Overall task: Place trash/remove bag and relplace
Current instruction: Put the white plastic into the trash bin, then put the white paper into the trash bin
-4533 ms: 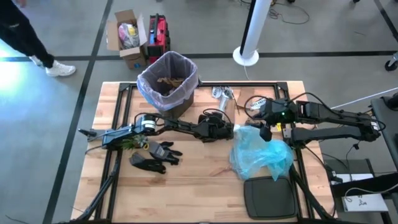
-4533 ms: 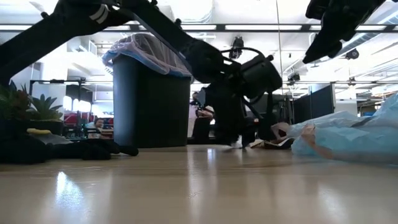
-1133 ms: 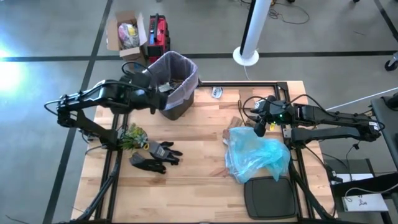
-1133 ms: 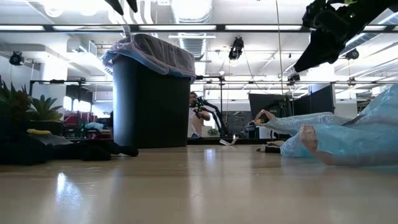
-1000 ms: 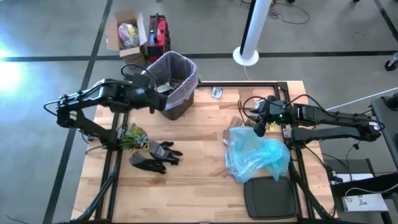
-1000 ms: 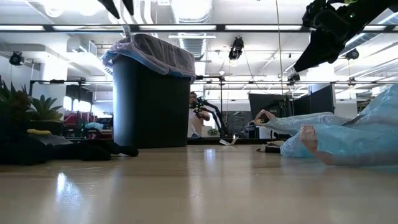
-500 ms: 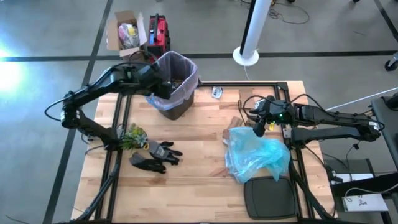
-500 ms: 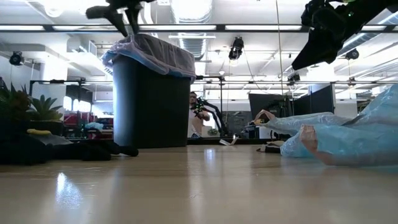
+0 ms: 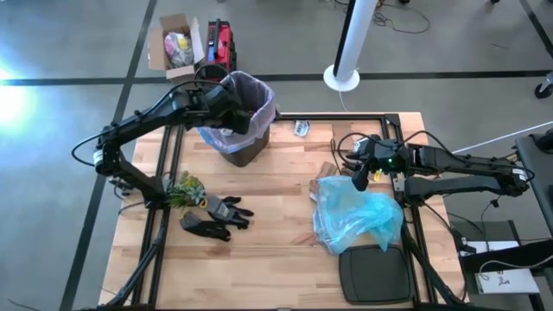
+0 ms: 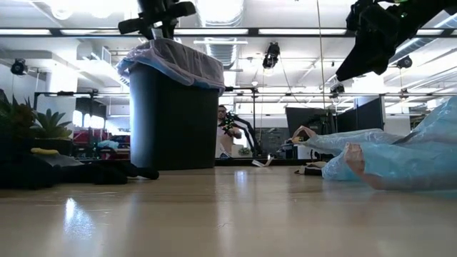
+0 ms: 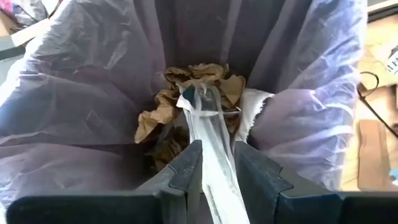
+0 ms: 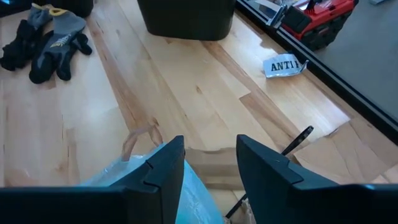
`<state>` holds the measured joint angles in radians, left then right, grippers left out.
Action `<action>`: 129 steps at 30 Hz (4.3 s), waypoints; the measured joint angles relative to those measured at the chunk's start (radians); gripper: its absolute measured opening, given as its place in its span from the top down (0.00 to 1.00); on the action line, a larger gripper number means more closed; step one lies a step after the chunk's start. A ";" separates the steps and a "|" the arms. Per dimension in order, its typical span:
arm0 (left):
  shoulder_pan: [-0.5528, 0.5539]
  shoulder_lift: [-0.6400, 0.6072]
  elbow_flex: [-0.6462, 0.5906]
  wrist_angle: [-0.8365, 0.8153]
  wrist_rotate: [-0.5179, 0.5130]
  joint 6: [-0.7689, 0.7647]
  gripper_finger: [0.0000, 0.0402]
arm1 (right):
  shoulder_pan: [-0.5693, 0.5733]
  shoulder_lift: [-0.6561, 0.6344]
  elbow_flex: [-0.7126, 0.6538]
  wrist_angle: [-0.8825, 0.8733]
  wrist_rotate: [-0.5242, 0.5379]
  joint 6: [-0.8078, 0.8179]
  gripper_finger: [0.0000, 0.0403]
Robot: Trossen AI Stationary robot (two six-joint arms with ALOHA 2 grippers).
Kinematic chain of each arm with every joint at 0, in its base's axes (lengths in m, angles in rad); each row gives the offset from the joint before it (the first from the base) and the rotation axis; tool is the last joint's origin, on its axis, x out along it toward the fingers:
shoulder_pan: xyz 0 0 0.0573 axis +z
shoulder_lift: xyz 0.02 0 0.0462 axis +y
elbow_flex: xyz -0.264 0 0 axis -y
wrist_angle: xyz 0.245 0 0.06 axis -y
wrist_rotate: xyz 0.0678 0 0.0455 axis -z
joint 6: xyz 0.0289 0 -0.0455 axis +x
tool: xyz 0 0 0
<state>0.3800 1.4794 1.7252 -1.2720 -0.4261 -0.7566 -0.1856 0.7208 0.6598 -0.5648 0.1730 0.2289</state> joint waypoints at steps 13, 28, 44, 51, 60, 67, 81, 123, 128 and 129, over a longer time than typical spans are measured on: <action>-0.091 -0.167 0.056 0.023 0.131 0.019 0.75 | -0.003 0.042 0.000 0.129 -0.038 0.230 0.66; -0.314 -0.340 0.019 0.044 -0.201 0.081 0.57 | -0.184 0.582 0.093 0.493 0.007 0.592 0.35; -0.314 -0.465 0.019 -0.189 -0.464 0.199 0.48 | -0.451 1.180 0.516 0.449 -0.244 0.828 0.36; -0.314 -0.487 0.005 -0.188 -0.472 0.273 0.51 | -0.474 1.272 0.655 0.241 -0.233 0.777 0.49; -0.314 -0.527 -0.088 -0.178 -0.492 0.276 0.56 | -0.469 1.241 0.674 0.188 -0.193 0.772 0.57; -0.314 -0.540 -0.188 -0.112 -0.492 0.250 0.58 | -0.488 1.170 0.673 0.145 -0.061 0.681 0.48; -0.293 -0.549 -0.285 -0.056 -0.472 0.301 0.64 | -0.564 1.292 0.677 0.263 -0.180 0.577 0.47; -0.195 -0.534 -0.288 -0.081 -0.348 -0.057 0.84 | -0.397 0.719 0.805 0.663 -0.277 -0.169 1.00; -0.195 -0.500 -0.288 -0.033 -0.339 -0.030 0.85 | -0.359 0.782 0.852 0.841 -0.277 -0.115 0.99; -0.195 -0.491 -0.288 -0.021 -0.337 -0.029 0.84 | -0.354 0.801 0.868 0.842 -0.276 -0.112 0.99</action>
<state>0.1852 0.9887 1.4368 -1.2929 -0.7633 -0.7857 -0.5400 1.5219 1.5282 0.2772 -0.1032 0.1169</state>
